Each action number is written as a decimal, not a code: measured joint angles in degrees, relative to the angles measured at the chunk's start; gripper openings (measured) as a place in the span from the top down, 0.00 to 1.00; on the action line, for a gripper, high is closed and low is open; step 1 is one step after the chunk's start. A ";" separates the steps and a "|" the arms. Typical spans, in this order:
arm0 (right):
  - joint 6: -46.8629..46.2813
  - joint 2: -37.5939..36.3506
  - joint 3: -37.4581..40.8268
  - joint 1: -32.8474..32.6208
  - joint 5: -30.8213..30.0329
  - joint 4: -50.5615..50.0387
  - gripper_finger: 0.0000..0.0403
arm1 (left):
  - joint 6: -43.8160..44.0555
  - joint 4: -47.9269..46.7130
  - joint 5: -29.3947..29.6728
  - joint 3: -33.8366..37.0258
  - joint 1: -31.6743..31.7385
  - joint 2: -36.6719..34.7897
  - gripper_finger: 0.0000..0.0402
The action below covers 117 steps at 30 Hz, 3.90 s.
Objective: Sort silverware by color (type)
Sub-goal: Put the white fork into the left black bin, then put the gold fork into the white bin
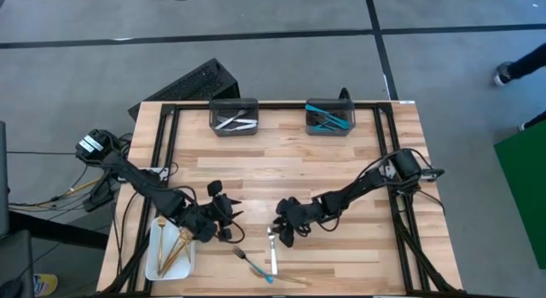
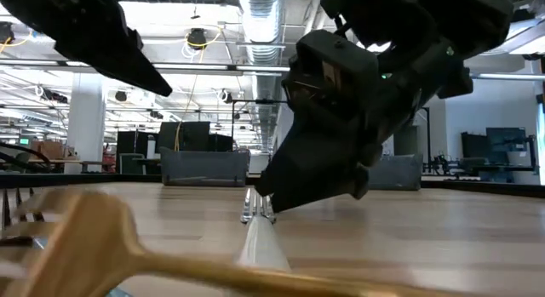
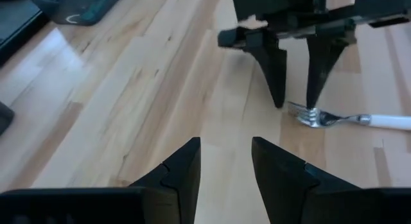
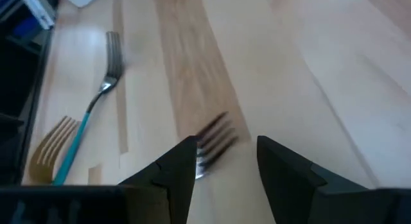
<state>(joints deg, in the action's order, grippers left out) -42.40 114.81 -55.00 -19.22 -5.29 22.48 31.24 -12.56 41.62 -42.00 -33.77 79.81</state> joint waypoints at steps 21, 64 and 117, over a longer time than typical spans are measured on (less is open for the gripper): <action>9.40 0.78 0.11 2.08 0.37 5.46 0.97 | -5.93 2.70 -0.75 0.00 9.66 0.00 0.68; 45.76 -16.99 0.11 2.33 -39.60 11.65 0.98 | -16.82 34.50 -10.82 -0.02 19.70 6.37 0.56; 25.36 -16.97 0.09 -1.34 -51.46 -4.82 0.74 | -50.79 -8.20 -14.39 -15.63 67.90 7.89 0.64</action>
<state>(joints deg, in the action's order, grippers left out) -17.04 97.84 -54.92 -20.56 -56.75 17.66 -19.55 -20.77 27.23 -57.63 34.13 87.71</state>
